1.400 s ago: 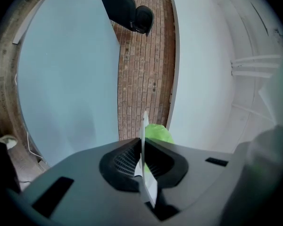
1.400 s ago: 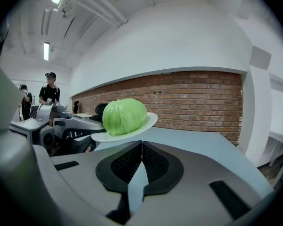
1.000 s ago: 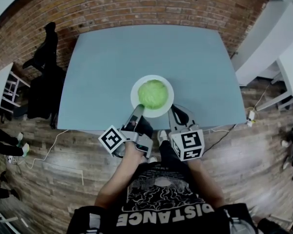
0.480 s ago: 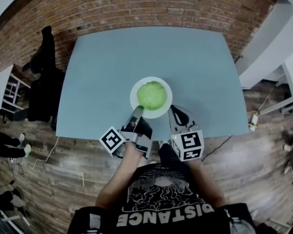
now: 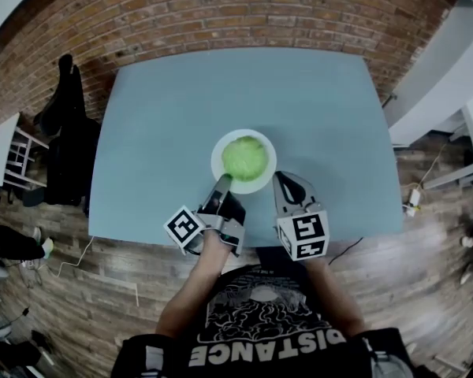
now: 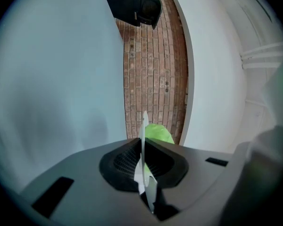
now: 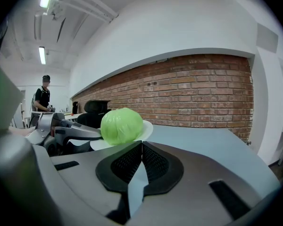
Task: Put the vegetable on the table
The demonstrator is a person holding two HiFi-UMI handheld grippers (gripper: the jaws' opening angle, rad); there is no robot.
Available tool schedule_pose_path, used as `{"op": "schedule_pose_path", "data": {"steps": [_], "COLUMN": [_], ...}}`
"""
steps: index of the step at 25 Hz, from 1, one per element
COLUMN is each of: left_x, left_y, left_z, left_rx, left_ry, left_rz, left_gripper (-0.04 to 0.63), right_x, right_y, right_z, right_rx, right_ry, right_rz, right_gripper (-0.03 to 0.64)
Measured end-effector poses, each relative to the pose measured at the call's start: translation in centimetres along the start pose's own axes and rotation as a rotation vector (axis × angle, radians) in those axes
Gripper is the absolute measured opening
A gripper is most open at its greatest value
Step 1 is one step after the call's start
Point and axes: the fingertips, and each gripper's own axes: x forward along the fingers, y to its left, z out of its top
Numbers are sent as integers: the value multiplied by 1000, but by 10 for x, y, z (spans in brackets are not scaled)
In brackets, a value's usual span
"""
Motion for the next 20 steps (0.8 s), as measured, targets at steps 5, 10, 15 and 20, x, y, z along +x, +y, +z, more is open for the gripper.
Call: {"op": "schedule_pose_path", "data": {"steps": [5, 10, 15, 20], "left_x": [17, 31, 43, 54], "left_y": [21, 49, 72, 87], "left_z": [3, 5, 2, 1], "left_rx": [4, 20, 30, 38], "left_ry": [11, 24, 46, 59], "left_rz": [38, 89, 141, 173], "left_gripper": [14, 14, 14, 14], "right_x": [15, 26, 33, 39], "right_y": [-11, -23, -33, -40], "right_z": [-1, -6, -13, -18], "right_rx": [11, 23, 31, 42], "right_ry": [12, 30, 49, 70], "right_rz": [9, 6, 5, 10], "right_gripper": [9, 9, 9, 9]}}
